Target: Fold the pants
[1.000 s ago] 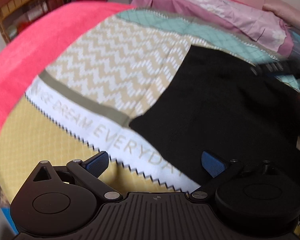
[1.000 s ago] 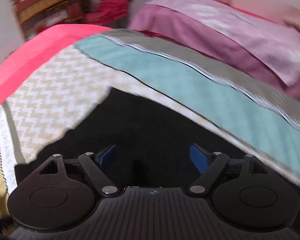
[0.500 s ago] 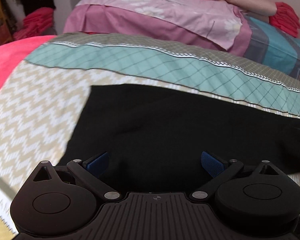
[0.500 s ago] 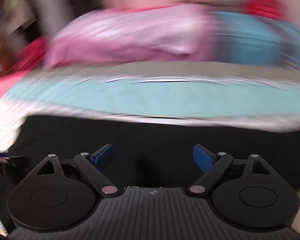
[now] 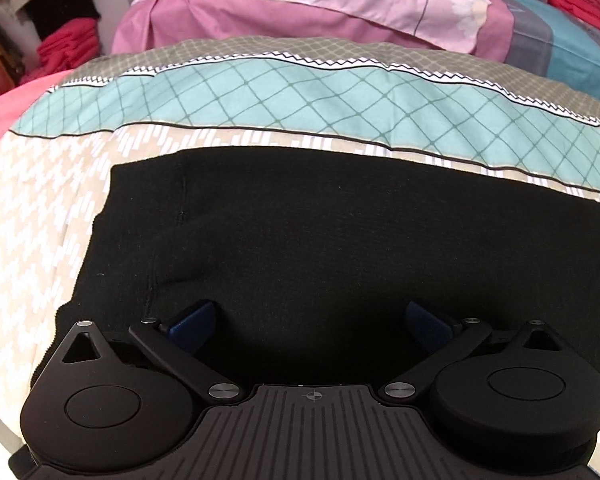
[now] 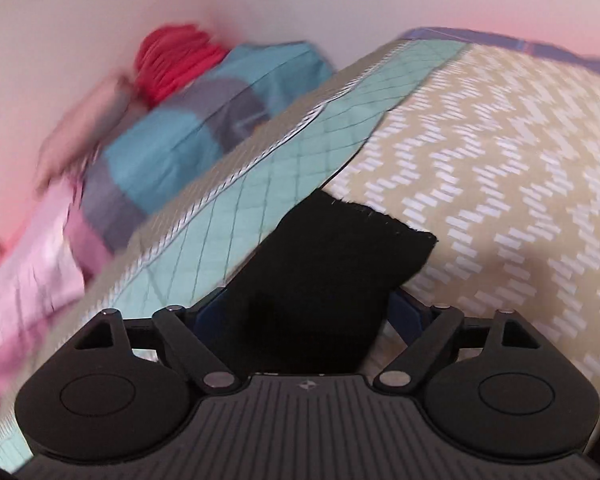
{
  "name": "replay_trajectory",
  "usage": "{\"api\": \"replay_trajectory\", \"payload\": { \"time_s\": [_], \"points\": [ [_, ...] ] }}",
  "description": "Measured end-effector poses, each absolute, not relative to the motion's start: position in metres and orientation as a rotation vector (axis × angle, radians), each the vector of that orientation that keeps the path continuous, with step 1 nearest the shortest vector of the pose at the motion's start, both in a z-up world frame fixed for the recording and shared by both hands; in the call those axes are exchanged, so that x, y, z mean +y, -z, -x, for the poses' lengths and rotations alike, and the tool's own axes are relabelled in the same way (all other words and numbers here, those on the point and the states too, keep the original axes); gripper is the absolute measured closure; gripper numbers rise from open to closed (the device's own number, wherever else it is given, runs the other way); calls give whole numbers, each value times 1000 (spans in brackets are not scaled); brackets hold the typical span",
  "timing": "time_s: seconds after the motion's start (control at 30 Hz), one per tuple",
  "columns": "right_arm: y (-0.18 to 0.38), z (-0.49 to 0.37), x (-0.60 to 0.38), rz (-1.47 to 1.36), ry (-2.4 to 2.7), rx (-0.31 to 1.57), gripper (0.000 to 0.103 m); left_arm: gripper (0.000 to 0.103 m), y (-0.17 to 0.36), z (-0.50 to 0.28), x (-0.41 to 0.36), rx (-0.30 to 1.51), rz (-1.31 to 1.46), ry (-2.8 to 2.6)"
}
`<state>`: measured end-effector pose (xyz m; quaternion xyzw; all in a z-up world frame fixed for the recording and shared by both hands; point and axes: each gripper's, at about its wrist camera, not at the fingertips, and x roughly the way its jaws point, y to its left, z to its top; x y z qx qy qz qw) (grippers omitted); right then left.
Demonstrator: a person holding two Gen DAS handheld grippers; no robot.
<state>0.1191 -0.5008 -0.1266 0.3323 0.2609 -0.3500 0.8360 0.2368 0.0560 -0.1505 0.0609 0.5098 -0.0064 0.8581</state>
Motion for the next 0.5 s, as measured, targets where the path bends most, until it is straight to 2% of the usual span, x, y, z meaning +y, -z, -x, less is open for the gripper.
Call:
{"api": "replay_trajectory", "payload": {
  "time_s": [0.03,0.1,0.2,0.27,0.37,0.4,0.47,0.5],
  "points": [
    [127,-124,-502,-672,734,577,48,0,151,-237,55,1070,-131,5],
    [125,-130,-501,-591,654,646,90,0,151,-237,53,1071,-130,-13],
    [109,-119,-504,-523,544,650,91,0,150,-239,52,1083,-122,-33],
    [101,-100,-523,-523,588,585,91,0,148,-236,52,1086,-118,-37],
    [132,-96,-555,-629,636,710,91,0,146,-235,51,1086,-125,-41],
    [129,-94,-552,-583,628,692,88,0,146,-236,51,1087,-124,-41],
    [119,-96,-538,-483,697,671,70,0,146,-236,52,1087,-126,-37],
    [111,-99,-525,-435,751,652,51,0,146,-237,52,1088,-128,-35]
  ]
}}
